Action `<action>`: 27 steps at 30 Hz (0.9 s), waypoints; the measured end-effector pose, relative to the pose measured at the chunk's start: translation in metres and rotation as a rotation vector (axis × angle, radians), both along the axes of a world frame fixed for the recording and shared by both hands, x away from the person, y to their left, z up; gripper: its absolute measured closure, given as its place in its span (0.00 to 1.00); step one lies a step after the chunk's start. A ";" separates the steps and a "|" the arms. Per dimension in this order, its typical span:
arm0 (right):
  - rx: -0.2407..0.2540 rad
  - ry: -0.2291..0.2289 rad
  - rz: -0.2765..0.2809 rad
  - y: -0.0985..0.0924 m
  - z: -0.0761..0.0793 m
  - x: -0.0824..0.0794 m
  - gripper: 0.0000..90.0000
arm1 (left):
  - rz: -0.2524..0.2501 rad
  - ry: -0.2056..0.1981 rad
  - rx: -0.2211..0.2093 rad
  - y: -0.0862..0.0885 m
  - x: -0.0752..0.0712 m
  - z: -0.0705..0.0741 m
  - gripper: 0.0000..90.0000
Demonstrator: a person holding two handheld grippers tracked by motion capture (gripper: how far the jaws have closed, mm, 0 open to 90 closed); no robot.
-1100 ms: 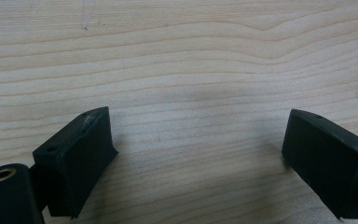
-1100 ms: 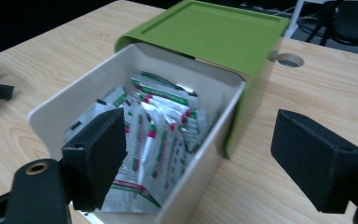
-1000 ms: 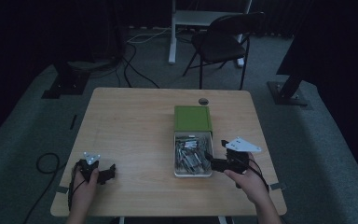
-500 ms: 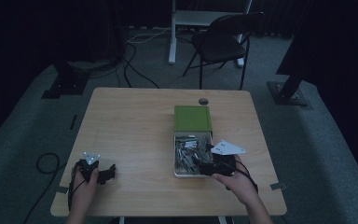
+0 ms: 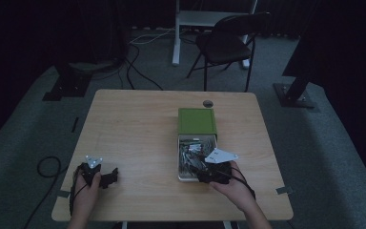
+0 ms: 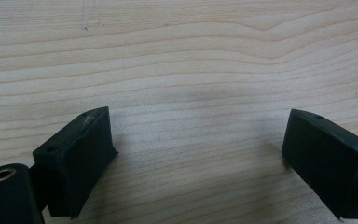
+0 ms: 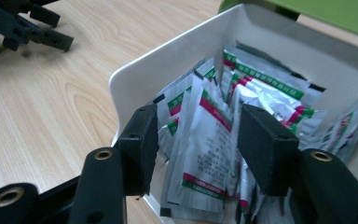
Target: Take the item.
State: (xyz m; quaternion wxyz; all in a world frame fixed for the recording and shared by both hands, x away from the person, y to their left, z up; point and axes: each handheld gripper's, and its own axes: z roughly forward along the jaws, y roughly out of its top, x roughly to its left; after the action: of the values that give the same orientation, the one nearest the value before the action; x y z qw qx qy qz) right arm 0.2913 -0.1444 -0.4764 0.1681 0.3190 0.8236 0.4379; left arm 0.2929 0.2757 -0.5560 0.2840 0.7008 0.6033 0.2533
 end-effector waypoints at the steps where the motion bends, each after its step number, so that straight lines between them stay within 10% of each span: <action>1: -0.012 -0.007 0.007 0.001 -0.001 0.000 0.58 | 0.000 0.000 0.000 0.000 0.000 0.000 0.11; 27: -0.108 0.027 -0.028 0.008 -0.015 0.001 0.80 | 0.000 0.000 0.000 0.000 0.000 0.000 0.11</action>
State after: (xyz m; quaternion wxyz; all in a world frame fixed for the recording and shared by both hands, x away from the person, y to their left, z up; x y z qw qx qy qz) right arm 0.2920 -0.1361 -0.4910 0.1799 0.3267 0.8437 0.3860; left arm 0.2929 0.2757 -0.5560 0.2839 0.7010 0.6032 0.2533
